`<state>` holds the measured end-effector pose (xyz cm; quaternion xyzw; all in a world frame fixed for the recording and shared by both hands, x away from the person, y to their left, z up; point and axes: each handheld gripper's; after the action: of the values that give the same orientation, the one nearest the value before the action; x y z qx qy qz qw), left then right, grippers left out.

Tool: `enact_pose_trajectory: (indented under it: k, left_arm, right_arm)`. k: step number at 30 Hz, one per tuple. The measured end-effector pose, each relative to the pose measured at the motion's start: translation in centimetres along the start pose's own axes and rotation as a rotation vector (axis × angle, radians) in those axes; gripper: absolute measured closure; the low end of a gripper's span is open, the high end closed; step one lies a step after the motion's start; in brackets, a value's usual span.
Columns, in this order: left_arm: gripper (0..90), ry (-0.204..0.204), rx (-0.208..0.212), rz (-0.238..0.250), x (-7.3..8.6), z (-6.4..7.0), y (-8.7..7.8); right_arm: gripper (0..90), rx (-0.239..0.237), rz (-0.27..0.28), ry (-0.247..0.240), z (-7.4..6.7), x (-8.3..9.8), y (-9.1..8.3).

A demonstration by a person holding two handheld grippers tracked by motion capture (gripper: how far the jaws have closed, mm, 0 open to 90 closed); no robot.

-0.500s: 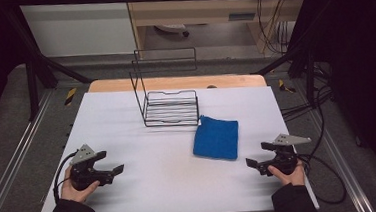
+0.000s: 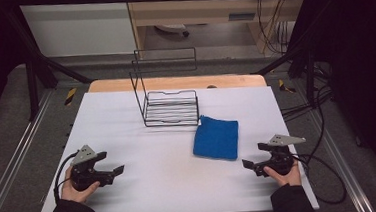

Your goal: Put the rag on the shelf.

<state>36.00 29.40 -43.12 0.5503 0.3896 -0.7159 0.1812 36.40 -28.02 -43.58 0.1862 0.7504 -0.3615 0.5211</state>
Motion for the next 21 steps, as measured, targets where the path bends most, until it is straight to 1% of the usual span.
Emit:
enact_pose_trajectory:
  k: [2, 4, 6, 8, 13, 16, 21]
  left_arm:
    - [9.6, 0.000, -0.001, 0.001, 0.0, 0.0, -0.1]
    - [9.6, 0.001, -0.007, 0.000, 0.1, -0.1, -0.2]
    - [9.6, -0.006, -0.014, 0.007, 0.1, -0.2, -0.2]
    - [9.6, -0.005, -0.019, 0.008, 0.1, -0.2, -0.2]
    - [9.6, 0.000, -0.015, 0.000, 0.1, -0.1, -0.1]
    - [9.6, 0.001, -0.016, 0.000, 0.1, -0.1, -0.1]
    - [9.6, 0.002, -0.021, -0.003, 0.1, -0.1, -0.1]
  right_arm:
    - [0.7, 0.000, -0.004, -0.011, -0.3, -0.1, 0.3]
    - [0.9, -0.004, -0.008, -0.012, -0.7, -0.3, 0.7]
    - [1.1, -0.005, -0.011, -0.025, -1.2, -0.5, 1.1]
    - [1.9, -0.004, -0.010, -0.040, -1.7, -0.7, 1.5]
    - [4.1, 0.005, -0.022, -0.073, -2.7, -1.1, 2.5]
    - [6.0, 0.009, -0.032, -0.087, -3.3, -1.4, 3.2]
    - [12.4, -0.006, -0.041, -0.102, -4.3, -2.1, 4.6]
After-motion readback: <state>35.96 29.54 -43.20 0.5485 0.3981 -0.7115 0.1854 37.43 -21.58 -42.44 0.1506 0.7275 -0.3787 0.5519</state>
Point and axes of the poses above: each handheld gripper's, and its own axes: y roughly forward along the jaws, x roughly out of its underside, z roughly to its right, and after that the axes turned 13 degrees about z, right-handed
